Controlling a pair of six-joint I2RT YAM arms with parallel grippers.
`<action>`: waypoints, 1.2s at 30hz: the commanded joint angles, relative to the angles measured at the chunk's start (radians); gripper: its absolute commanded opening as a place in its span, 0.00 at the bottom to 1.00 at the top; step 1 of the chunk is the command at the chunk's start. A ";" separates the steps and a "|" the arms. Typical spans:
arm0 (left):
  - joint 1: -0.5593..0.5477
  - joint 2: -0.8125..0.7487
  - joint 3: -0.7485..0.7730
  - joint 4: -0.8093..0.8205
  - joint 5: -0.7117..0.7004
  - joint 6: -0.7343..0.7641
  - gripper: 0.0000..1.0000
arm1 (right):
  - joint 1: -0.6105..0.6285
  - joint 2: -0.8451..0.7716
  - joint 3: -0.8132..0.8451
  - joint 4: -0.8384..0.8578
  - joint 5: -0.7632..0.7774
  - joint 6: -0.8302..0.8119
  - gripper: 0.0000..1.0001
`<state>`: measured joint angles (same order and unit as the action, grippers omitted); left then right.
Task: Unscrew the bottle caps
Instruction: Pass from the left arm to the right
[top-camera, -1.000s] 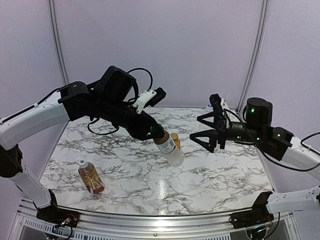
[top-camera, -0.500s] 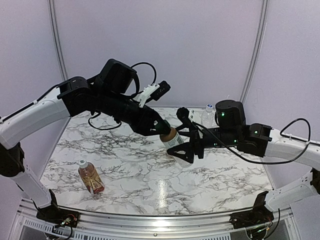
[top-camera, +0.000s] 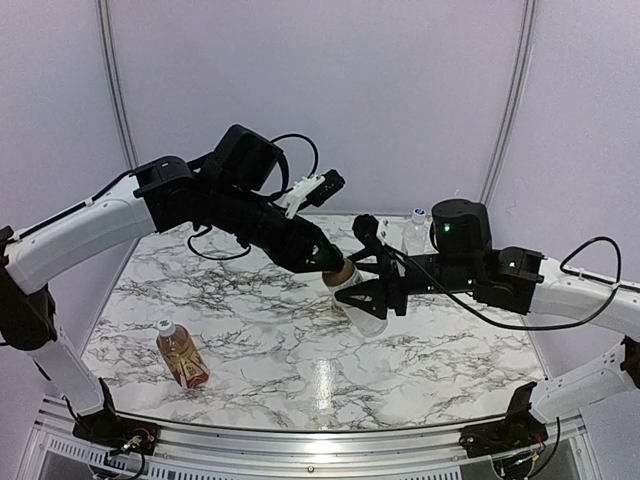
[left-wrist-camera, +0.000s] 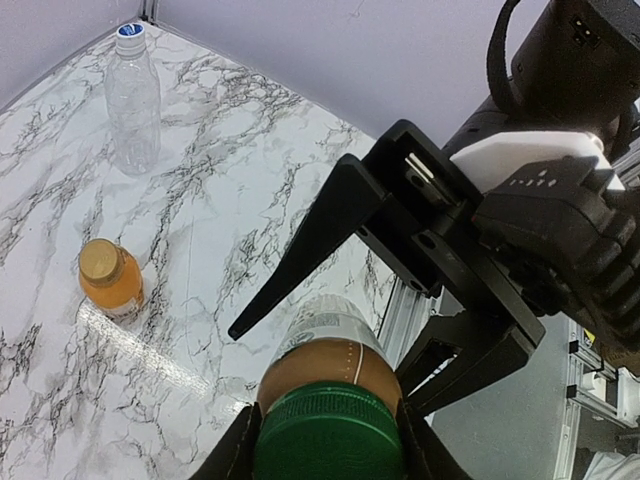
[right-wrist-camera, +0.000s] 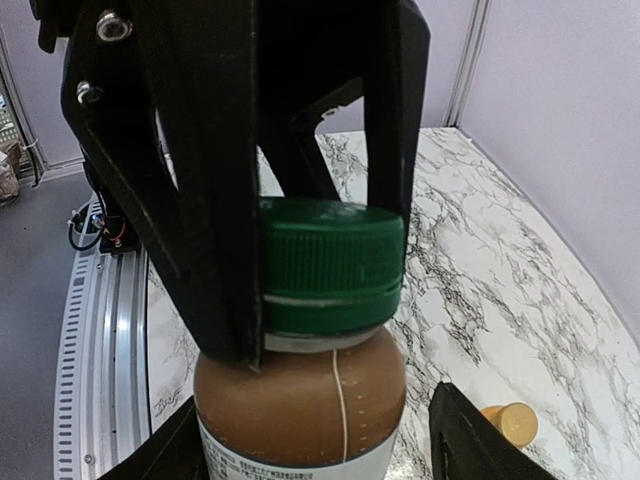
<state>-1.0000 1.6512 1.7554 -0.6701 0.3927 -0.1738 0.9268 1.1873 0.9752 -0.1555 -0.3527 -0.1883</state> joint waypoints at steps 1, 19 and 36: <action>0.008 0.008 0.028 0.018 0.035 0.001 0.24 | 0.003 0.009 0.000 0.040 0.028 -0.013 0.68; 0.024 -0.023 -0.013 0.043 0.049 -0.011 0.21 | -0.021 0.028 -0.016 0.042 0.008 0.003 0.65; 0.039 -0.123 -0.156 0.210 0.057 0.000 0.82 | -0.074 0.008 -0.065 0.125 -0.129 0.052 0.39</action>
<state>-0.9722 1.5970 1.6379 -0.5491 0.4335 -0.1909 0.8707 1.2133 0.9154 -0.0826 -0.4362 -0.1616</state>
